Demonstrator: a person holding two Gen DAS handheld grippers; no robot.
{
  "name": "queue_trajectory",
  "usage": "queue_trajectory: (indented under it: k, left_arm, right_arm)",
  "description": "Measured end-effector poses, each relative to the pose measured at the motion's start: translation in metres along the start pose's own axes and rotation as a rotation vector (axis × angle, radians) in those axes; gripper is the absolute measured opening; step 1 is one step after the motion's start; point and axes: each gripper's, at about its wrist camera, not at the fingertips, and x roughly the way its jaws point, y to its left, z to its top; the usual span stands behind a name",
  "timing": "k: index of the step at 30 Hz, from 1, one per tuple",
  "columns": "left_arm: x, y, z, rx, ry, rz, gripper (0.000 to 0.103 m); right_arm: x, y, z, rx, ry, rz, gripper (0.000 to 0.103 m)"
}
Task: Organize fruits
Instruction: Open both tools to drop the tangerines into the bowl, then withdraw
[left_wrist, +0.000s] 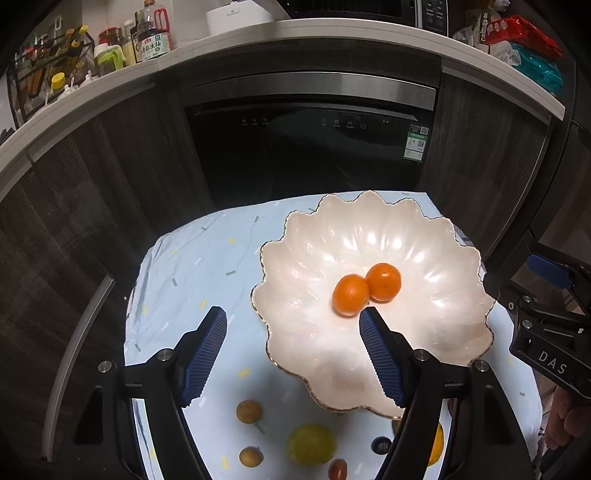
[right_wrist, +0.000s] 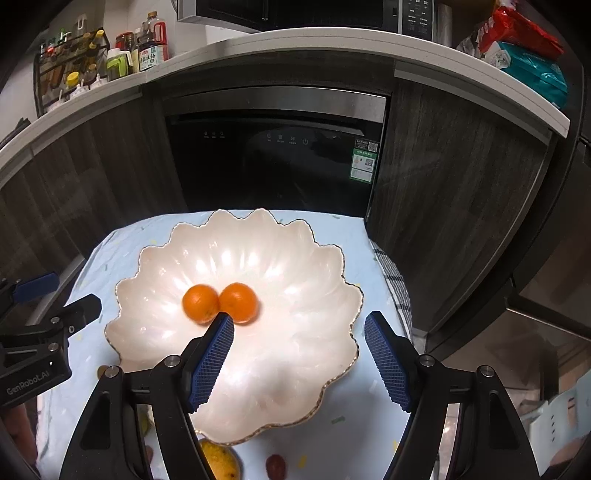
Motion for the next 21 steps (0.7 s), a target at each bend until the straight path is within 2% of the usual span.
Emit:
queue_trajectory:
  k: [21]
  left_arm:
    - [-0.032,-0.003,-0.027,0.003,-0.020,-0.003,0.074]
  right_arm:
    - [-0.026,0.003,-0.022,0.007,-0.012,0.013,0.074]
